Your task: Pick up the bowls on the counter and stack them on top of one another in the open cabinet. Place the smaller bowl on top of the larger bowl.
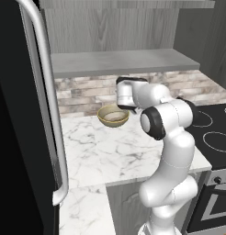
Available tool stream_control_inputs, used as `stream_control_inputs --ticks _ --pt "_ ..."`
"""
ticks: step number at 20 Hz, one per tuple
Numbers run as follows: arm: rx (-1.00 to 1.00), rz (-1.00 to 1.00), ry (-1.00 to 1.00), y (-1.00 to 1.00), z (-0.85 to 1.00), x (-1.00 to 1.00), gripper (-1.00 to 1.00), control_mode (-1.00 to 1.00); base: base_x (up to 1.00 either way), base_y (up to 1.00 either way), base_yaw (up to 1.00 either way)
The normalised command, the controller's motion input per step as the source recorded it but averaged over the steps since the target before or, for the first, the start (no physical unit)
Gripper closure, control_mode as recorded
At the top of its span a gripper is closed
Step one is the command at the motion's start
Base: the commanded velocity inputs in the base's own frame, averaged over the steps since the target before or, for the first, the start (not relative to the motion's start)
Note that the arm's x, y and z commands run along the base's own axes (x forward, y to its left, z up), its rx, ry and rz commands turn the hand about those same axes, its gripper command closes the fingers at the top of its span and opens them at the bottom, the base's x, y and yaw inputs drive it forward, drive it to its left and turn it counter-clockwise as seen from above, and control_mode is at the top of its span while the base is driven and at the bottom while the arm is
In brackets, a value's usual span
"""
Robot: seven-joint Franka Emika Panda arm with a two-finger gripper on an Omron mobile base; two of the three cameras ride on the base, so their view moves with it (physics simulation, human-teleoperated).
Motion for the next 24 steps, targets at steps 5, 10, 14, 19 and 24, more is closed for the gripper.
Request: stream_control_inputs --ticks 5,10,14,19,24 --pt "0.00 -0.12 0.06 -0.14 0.41 -0.01 -1.00 -1.00 0.00 0.00 0.00" --pt "0.00 -0.01 0.01 -0.30 -0.05 -0.28 -1.00 -1.00 0.00 0.00 0.00" --pt "0.00 0.00 0.00 -0.40 -0.08 -0.33 -1.00 -1.00 0.00 0.00 0.00" --pt "0.04 0.03 0.00 -0.34 0.00 -0.23 -1.00 -1.00 0.00 0.00 0.00" --pt "0.01 0.01 0.00 -0.03 0.00 0.00 -1.00 -1.00 0.00 0.00 0.00"
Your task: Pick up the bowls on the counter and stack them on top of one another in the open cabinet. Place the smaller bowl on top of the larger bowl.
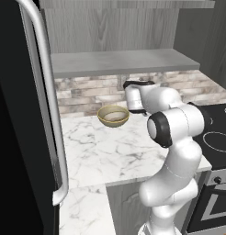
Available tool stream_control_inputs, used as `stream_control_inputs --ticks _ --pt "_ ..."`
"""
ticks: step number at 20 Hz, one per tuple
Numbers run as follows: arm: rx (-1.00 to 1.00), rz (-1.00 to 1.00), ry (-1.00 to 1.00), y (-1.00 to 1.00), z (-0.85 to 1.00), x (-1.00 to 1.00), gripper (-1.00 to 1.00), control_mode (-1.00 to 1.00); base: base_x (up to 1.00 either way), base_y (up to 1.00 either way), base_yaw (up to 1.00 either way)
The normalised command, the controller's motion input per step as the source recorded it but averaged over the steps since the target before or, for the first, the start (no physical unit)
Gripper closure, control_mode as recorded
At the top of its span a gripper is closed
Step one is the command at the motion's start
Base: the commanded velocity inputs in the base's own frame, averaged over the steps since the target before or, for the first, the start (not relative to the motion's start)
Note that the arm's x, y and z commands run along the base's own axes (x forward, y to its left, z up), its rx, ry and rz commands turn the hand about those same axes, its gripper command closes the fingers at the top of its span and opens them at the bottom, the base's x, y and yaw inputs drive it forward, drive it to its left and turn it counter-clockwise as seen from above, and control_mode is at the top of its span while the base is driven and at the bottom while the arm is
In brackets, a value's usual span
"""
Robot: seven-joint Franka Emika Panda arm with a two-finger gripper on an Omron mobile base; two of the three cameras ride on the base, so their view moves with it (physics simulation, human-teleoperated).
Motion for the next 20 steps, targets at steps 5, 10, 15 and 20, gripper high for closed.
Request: stream_control_inputs --ticks 5,10,15,20 --pt "0.00 -0.02 0.06 0.00 0.42 0.00 -1.00 -1.00 0.00 0.00 0.00" --pt "0.00 0.00 0.14 -0.01 0.57 -0.14 -1.00 -1.00 0.00 0.00 0.00" --pt "-0.02 0.00 0.17 -0.09 0.37 -0.41 -1.00 -1.00 0.00 0.00 0.00" --pt "0.00 0.00 0.15 -0.06 0.60 -0.37 -1.00 -1.00 0.00 0.00 0.00"
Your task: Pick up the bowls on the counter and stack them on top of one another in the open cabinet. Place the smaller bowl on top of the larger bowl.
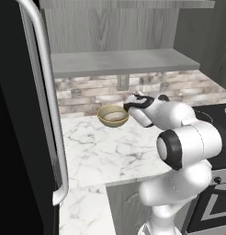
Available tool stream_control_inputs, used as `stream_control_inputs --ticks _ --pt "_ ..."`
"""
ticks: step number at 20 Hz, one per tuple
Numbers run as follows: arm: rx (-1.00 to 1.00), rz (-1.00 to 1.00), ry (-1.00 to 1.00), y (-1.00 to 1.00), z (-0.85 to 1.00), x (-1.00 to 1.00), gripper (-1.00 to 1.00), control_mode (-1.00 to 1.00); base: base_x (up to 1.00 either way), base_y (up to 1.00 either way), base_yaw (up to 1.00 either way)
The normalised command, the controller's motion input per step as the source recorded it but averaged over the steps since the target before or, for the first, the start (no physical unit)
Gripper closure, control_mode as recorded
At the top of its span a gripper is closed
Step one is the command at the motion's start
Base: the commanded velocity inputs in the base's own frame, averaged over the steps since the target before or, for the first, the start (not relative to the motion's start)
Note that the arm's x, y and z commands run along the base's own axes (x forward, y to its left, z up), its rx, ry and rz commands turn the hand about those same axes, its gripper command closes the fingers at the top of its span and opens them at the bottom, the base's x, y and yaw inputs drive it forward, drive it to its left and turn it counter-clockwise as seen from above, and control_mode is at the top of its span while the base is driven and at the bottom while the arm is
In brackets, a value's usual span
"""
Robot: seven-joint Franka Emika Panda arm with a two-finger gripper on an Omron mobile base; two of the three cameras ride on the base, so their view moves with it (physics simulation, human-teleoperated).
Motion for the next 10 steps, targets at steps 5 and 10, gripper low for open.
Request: stream_control_inputs --ticks 5,10 --pt "0.00 0.00 0.11 0.00 0.74 -0.15 -1.00 -1.00 0.00 0.00 0.00" --pt "0.00 0.00 0.05 0.01 0.25 0.00 -1.00 -1.00 0.00 0.00 0.00"
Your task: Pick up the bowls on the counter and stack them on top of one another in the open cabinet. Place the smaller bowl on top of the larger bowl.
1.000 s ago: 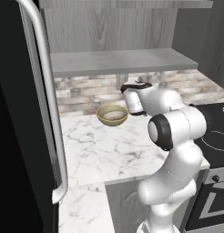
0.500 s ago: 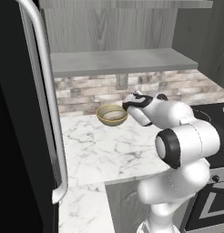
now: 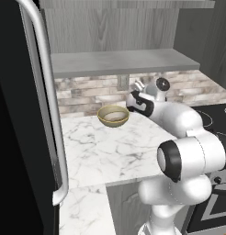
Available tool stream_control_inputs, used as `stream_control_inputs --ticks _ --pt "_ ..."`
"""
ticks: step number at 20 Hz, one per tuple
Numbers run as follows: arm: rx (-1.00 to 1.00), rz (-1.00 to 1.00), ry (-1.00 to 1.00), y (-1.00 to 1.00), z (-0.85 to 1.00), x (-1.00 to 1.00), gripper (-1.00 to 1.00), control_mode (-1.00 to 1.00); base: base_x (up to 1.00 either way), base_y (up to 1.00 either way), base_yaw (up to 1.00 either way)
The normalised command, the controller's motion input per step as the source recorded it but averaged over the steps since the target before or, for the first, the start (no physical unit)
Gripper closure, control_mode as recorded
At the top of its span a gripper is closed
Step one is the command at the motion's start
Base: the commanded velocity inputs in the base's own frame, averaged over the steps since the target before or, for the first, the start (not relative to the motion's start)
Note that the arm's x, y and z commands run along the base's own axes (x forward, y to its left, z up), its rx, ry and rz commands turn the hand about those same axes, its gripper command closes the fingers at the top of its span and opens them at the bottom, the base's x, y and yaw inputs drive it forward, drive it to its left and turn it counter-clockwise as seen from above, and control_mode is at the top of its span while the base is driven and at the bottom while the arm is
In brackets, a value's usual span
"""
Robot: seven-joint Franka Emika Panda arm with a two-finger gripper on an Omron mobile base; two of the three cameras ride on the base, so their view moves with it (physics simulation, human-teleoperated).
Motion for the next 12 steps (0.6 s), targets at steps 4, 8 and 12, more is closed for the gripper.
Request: stream_control_inputs --ticks 4,8,12 --pt "0.01 0.01 0.00 -0.03 0.00 0.00 -1.00 -1.00 0.00 0.00 0.00" --pt "0.06 0.08 0.08 -0.21 -0.01 -0.07 -1.00 -1.00 0.00 0.00 0.00" --pt "0.09 0.10 0.10 -0.21 -0.06 -0.10 -1.00 -1.00 0.00 0.00 0.00"
